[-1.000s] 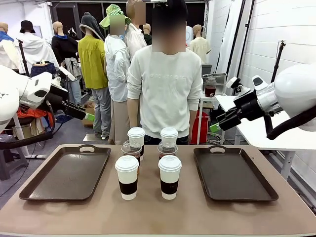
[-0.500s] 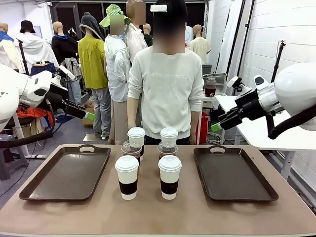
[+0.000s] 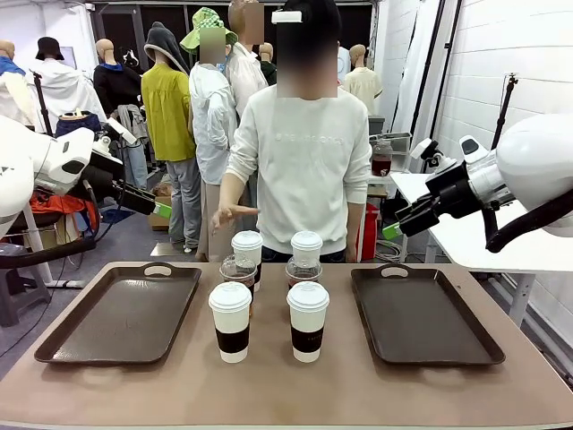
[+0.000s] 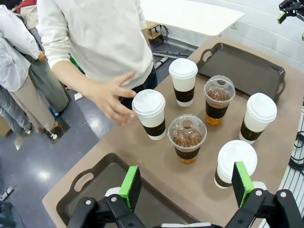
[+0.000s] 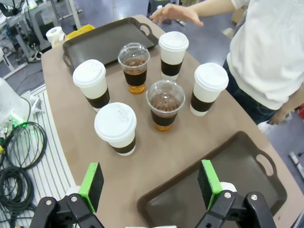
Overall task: Distribute the coffee onto the tray.
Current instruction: Pick up one iced Americano and place it on the right Handle tray.
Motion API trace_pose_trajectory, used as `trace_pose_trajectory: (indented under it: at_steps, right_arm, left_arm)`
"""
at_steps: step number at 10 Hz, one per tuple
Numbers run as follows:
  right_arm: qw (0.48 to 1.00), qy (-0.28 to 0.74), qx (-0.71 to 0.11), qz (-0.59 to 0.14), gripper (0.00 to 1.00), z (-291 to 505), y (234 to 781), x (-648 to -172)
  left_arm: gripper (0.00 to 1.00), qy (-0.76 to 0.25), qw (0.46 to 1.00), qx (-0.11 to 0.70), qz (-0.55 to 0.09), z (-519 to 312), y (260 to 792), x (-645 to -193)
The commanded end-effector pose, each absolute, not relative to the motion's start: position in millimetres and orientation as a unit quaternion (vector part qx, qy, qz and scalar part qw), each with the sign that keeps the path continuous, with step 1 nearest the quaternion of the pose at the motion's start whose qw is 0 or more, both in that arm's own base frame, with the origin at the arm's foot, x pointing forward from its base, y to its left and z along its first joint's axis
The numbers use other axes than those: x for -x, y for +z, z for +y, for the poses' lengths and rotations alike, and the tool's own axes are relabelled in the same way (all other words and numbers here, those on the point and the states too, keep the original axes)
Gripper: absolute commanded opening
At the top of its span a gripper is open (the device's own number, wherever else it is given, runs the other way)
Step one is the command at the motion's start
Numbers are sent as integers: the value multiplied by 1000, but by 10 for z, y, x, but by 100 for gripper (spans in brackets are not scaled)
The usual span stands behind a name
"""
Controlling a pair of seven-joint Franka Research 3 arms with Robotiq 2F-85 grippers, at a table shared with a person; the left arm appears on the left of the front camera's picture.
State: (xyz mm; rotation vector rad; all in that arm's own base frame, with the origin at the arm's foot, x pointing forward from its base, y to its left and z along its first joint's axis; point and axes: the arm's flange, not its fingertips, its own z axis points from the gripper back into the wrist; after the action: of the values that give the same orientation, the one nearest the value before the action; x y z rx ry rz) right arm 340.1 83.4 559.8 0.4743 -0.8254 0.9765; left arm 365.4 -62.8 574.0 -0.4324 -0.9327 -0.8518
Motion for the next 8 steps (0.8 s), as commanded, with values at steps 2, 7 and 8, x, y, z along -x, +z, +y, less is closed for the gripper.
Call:
trace_pose_trajectory:
  at_steps: [2,7,8]
  right_arm:
    - [769,458,-230,-383,100,838,5575,-3436]
    - [769,458,-230,-383,100,838,5575,-3436]
    - [769,458,-230,-383,100,838,5575,-3436]
  left_arm:
    - [100,-397,782,207,-433,-619,5726,-3662]
    - [100,-397,782,207,-433,-619,5726,-3662]
    - [100,-397,782,207,-433,-619,5726,-3662]
